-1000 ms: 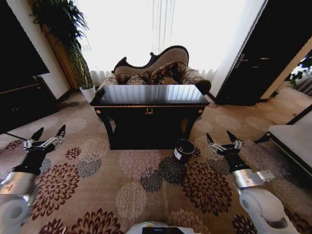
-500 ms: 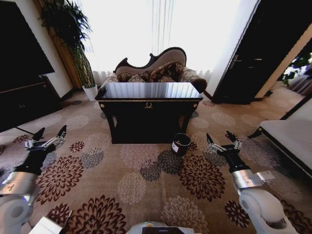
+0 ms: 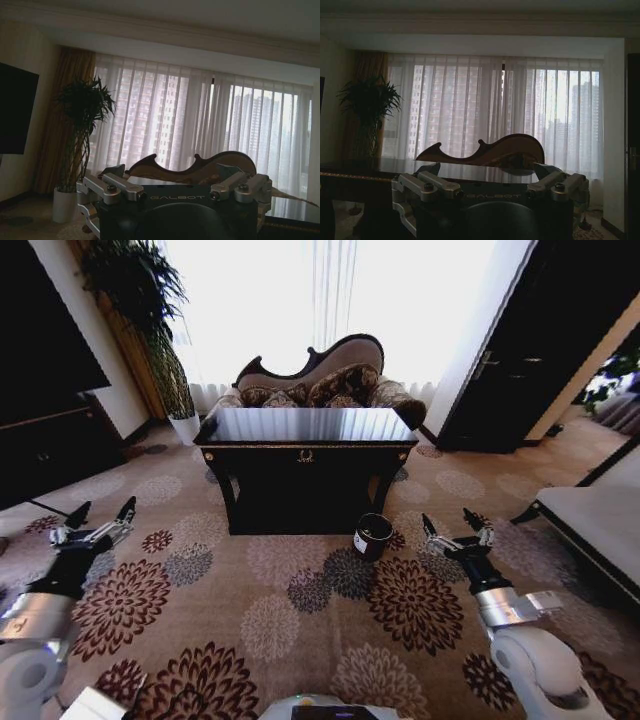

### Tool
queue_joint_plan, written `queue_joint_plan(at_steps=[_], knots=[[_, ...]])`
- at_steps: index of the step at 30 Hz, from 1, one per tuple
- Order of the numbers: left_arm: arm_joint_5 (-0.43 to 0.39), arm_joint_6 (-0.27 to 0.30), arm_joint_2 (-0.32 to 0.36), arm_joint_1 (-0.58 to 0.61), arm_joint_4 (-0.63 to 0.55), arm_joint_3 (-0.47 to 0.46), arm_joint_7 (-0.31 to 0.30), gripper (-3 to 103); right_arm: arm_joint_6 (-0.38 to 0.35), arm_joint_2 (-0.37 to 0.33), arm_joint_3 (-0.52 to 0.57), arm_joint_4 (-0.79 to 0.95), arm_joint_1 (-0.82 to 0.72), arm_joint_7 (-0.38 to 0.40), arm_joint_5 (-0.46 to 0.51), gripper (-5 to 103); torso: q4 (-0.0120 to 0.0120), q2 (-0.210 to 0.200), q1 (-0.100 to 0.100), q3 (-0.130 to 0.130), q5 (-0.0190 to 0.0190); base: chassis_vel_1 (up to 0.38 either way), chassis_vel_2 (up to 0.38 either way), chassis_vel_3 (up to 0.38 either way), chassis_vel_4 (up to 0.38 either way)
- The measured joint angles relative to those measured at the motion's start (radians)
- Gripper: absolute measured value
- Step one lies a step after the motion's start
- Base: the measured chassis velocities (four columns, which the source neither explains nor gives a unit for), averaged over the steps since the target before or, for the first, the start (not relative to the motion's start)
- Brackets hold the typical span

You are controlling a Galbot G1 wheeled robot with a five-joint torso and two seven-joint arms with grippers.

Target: Move to the front of the table and place the trash on the table into the trash bin.

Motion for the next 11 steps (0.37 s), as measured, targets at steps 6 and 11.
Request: queue_joint_plan(at_steps=[6, 11], knots=[[0.0, 0.0, 0.0, -0.001, 0.0, 0.0, 0.0, 100, 0.002, 0.004, -0.005, -0.004, 0.003, -0.002, -0.002, 100, 0.0, 0.0, 0.0, 0.0, 0.0001, 0.0, 0.0, 0.0, 0.0], [-0.008, 0.0, 0.005, 0.0, -0.006, -0.008, 0.0, 100, 0.005, 0.003, -0.002, -0.008, 0.002, -0.004, -0.002, 100, -0.0001, 0.0, 0.0, 0.0, 0.0, 0.0, 0.0, 0.0, 0.0]])
